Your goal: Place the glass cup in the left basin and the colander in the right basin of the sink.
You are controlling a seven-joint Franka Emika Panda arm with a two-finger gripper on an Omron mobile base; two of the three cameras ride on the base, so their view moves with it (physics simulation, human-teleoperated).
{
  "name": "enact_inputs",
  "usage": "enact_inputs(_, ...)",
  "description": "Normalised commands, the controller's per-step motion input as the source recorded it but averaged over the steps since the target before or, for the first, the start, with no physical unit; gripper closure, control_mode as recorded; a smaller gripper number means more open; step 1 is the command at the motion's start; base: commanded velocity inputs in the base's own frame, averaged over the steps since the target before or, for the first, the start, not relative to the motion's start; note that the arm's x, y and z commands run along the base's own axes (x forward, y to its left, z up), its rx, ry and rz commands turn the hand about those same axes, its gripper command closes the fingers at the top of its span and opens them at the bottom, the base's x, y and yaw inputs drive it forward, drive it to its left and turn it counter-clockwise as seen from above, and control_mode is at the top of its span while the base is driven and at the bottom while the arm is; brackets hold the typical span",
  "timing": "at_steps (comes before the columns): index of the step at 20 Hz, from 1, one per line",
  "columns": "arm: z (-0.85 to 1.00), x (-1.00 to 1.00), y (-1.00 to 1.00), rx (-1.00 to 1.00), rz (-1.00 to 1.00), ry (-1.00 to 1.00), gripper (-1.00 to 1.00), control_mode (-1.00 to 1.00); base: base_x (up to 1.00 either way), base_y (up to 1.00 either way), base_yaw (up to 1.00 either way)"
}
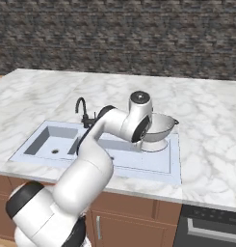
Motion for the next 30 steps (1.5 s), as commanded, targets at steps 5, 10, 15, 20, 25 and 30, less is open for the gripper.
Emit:
enact_inputs(5,0.01,0.00,0.54,-0.04,0.19,0.07,1.00,-1.00,0.00,0.00,0.00)
enact_inputs(10,0.00,0.00,0.49,-0.04,0.18,0.02,1.00,-1.00,0.00,0.00,0.00)
enact_inputs(15,0.00,0.00,0.40,-0.02,0.17,0.00,1.00,-1.00,0.00,0.00,0.00)
enact_inputs(20,0.00,0.00,0.38,0.00,0.16,0.03,1.00,-1.00,0.00,0.00,0.00)
enact_inputs(25,0.00,0.00,0.38,0.00,0.16,0.05,1.00,-1.00,0.00,0.00,0.00)
enact_inputs(30,0.00,0.00,0.39,0.00,0.15,0.04,1.00,-1.00,0.00,0.00,0.00)
